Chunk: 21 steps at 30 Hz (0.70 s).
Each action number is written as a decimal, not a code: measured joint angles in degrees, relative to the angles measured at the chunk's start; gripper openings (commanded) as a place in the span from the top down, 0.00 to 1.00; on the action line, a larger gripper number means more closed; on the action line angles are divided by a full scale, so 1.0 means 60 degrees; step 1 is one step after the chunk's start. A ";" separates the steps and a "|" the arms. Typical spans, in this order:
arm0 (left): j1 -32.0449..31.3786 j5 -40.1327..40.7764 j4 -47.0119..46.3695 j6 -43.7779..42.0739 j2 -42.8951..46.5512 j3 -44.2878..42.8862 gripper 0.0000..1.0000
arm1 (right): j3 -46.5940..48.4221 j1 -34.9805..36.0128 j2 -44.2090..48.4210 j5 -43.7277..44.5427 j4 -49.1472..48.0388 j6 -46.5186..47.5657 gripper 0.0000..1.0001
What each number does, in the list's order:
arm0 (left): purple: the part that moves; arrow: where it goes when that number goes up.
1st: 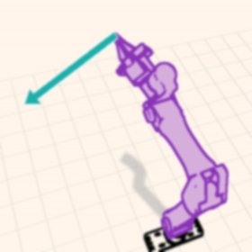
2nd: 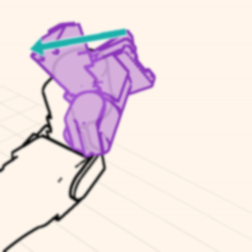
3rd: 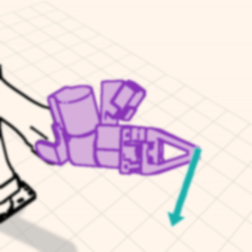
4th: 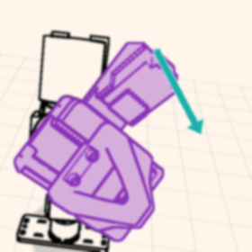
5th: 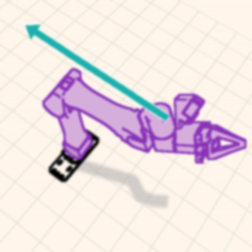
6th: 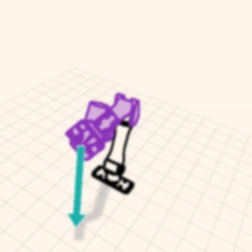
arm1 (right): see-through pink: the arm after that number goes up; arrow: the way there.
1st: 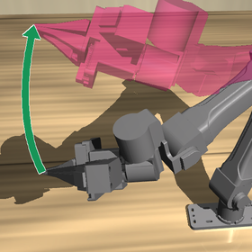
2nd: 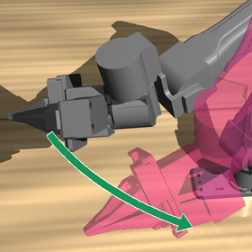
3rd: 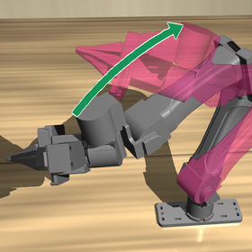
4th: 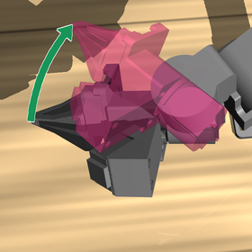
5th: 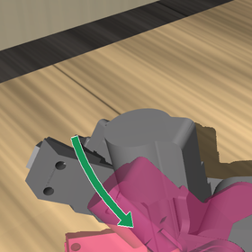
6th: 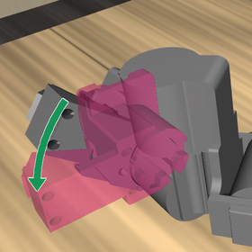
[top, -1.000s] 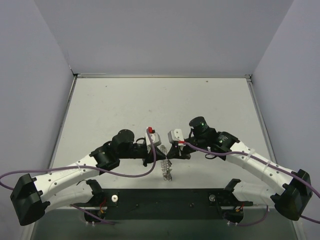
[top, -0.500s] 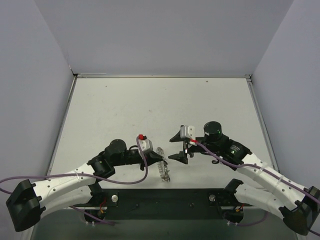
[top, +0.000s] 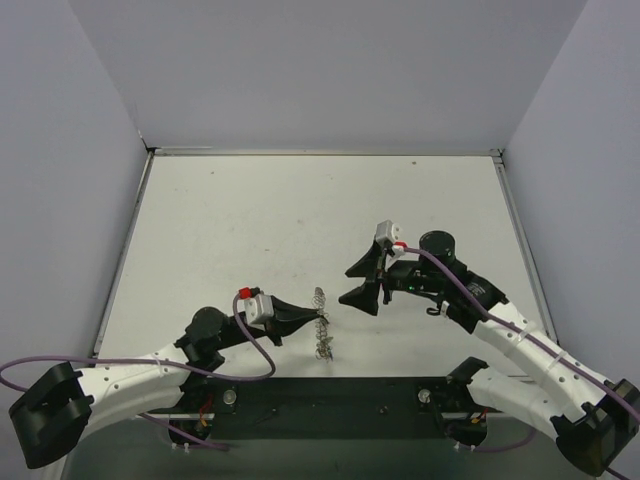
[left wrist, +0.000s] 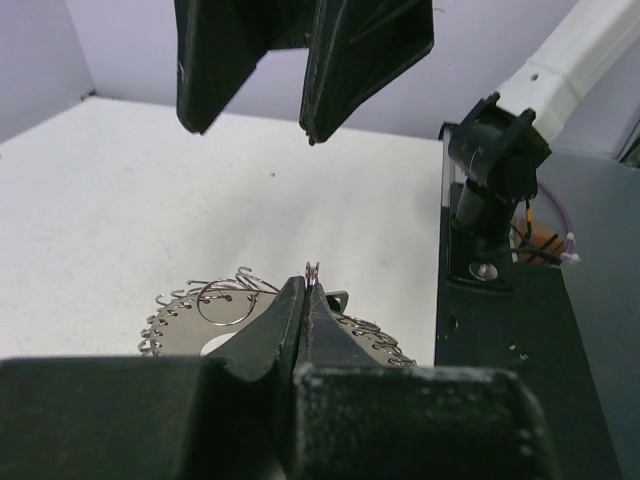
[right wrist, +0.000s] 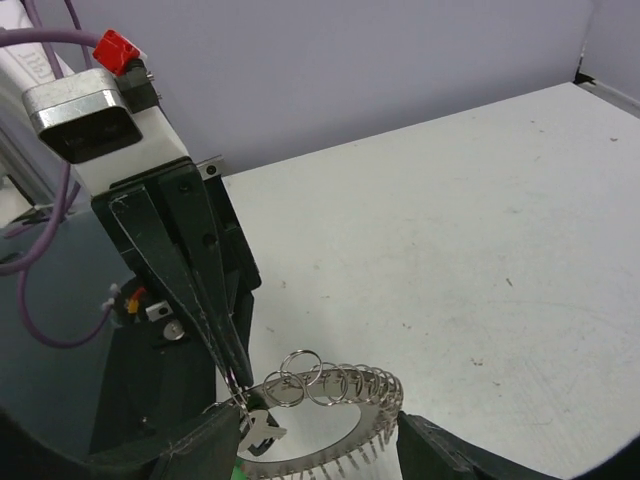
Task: Put the keys on the keyring
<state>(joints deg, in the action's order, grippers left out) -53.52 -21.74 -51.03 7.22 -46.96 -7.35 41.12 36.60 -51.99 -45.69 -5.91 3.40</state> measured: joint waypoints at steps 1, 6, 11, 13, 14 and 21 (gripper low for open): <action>0.0000 0.0015 -0.0386 0.0036 -0.0040 0.0098 1.00 | 0.0033 0.0000 -0.0015 -0.0127 -0.0007 -0.0146 0.41; 0.0018 0.0018 -0.1891 0.0222 -0.0204 0.0233 1.00 | 0.0310 0.0004 -0.0306 -0.0831 -0.0058 -0.0707 0.46; 0.0062 -0.0015 -0.3031 0.0397 -0.0441 0.0237 1.00 | 0.0386 0.0102 -0.0539 -0.1290 -0.0120 -0.1067 0.51; 0.0066 -0.0044 -0.3191 0.0455 -0.0550 0.0237 1.00 | 0.0390 0.0175 -0.0554 -0.1392 -0.0149 -0.1140 0.52; 0.0069 -0.0066 -0.3249 0.0481 -0.0612 0.0237 1.00 | 0.0393 0.0219 -0.0554 -0.1450 -0.0168 -0.1180 0.53; 0.0124 -0.0168 -0.3330 0.0521 -0.0892 0.0237 1.00 | 0.0506 0.0437 -0.0554 -0.1723 -0.0277 -0.1464 0.57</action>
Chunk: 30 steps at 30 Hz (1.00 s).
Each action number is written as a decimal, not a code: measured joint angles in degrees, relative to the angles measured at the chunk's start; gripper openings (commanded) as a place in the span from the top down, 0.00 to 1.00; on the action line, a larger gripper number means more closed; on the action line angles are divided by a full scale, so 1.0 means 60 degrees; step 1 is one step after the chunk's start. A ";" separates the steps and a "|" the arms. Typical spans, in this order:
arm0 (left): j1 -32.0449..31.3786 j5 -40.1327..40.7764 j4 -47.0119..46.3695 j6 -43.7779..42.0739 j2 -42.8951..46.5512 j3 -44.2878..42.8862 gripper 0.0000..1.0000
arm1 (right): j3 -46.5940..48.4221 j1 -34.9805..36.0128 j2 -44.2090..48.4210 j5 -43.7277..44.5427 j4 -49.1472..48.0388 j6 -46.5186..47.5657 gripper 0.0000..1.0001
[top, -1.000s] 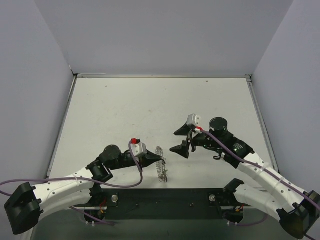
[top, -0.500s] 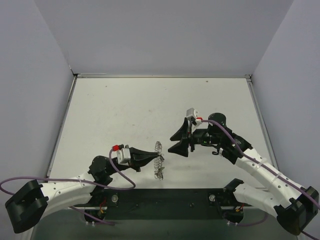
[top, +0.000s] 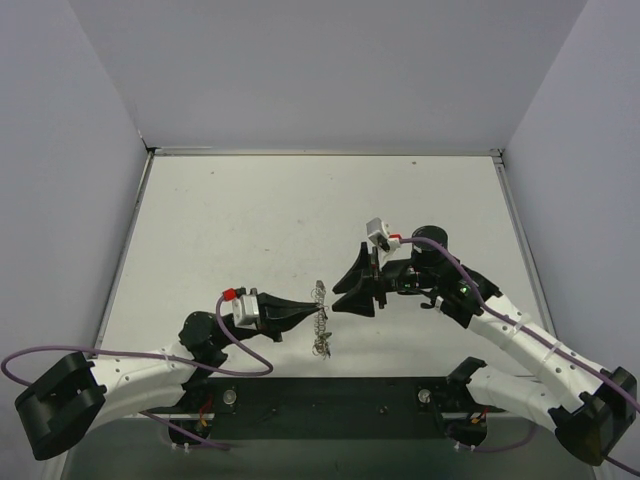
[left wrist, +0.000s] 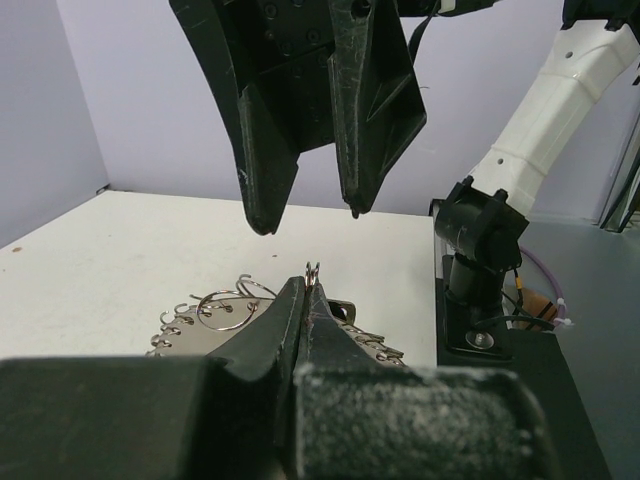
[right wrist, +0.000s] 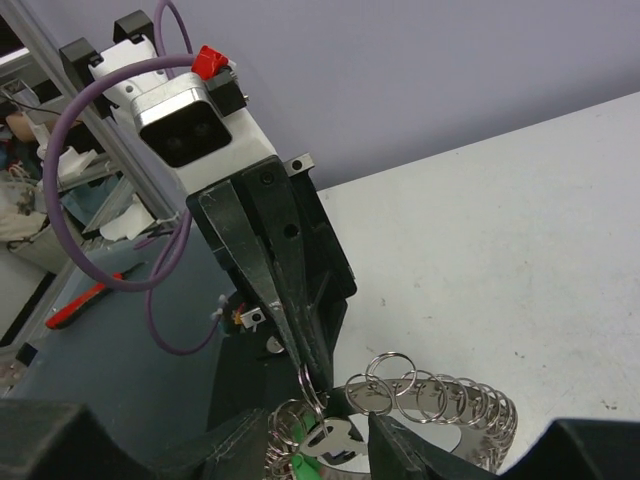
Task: Put the keys on the keyring
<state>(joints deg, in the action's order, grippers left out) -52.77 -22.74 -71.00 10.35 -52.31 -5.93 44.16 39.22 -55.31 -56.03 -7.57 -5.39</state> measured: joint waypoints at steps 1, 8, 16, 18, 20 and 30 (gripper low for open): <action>0.0000 0.0000 0.0004 0.0000 -0.0007 0.0000 1.00 | 0.0029 0.0040 -0.0004 0.0000 0.0000 -0.0022 0.57; 0.0000 0.0000 -0.0011 0.0004 -0.0004 0.0000 1.00 | 0.0273 0.0397 -0.0379 0.0091 0.0193 0.0069 0.58; 0.0004 -0.0007 -0.0015 0.0058 0.0033 0.0000 1.00 | 0.0310 0.0492 -0.0674 0.0299 0.0521 0.0273 0.64; 0.0004 -0.0011 -0.0018 0.0091 0.0073 0.0000 1.00 | 0.0331 0.0492 -0.0714 0.0299 0.0543 0.0328 0.66; 0.0004 -0.0033 -0.0025 0.0113 0.0098 0.0000 1.00 | 0.0339 0.0492 -0.0747 0.0299 0.0586 0.0357 0.70; 0.0025 -0.0106 -0.0025 0.0197 0.0095 0.0000 1.00 | 0.0339 0.0535 -0.0962 0.0255 0.0597 0.0361 0.94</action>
<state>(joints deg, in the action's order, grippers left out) -52.62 -23.38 -71.16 11.53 -51.75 -5.93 46.19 42.44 -61.08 -54.50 -3.99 -3.22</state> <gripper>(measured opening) 0.020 0.128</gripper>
